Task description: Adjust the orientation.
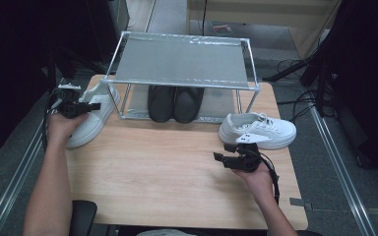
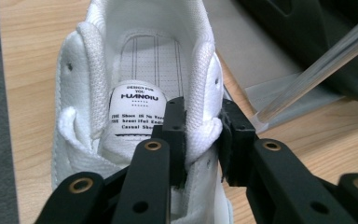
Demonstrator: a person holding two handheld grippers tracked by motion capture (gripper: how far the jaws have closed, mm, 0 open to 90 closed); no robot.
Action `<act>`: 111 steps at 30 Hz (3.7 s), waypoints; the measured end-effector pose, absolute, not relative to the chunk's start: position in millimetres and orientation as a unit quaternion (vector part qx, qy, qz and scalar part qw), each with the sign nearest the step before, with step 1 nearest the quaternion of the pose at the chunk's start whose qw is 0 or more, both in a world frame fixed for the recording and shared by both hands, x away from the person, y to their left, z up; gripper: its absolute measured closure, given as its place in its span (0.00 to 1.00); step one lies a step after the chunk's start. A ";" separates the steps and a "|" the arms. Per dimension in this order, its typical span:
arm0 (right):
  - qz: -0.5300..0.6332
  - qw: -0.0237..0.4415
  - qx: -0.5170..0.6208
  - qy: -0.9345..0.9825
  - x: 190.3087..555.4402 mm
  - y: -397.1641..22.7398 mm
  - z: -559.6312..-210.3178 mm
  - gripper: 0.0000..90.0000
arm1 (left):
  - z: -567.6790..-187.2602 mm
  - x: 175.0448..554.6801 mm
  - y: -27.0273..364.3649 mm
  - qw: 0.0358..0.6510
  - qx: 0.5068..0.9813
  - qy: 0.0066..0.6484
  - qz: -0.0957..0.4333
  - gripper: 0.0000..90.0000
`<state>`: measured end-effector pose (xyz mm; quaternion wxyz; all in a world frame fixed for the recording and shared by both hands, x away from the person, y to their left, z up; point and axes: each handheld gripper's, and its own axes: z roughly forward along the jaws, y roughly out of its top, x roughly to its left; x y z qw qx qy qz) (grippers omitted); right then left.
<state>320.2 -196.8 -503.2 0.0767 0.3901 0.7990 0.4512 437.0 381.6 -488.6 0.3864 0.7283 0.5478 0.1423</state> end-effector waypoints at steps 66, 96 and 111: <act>0.461 0.044 0.330 0.823 345.8 -153.7 -496.8 0.44 | -444.7 320.1 351.1 0.370 0.746 0.547 0.089 0.91; 0.458 0.034 0.311 0.832 351.2 -138.2 -495.8 0.44 | -437.2 305.1 277.4 0.395 0.795 0.457 0.046 0.91; 0.451 0.047 0.330 0.828 341.2 -154.1 -497.1 0.44 | -436.9 322.9 227.2 0.392 0.833 0.391 0.019 0.91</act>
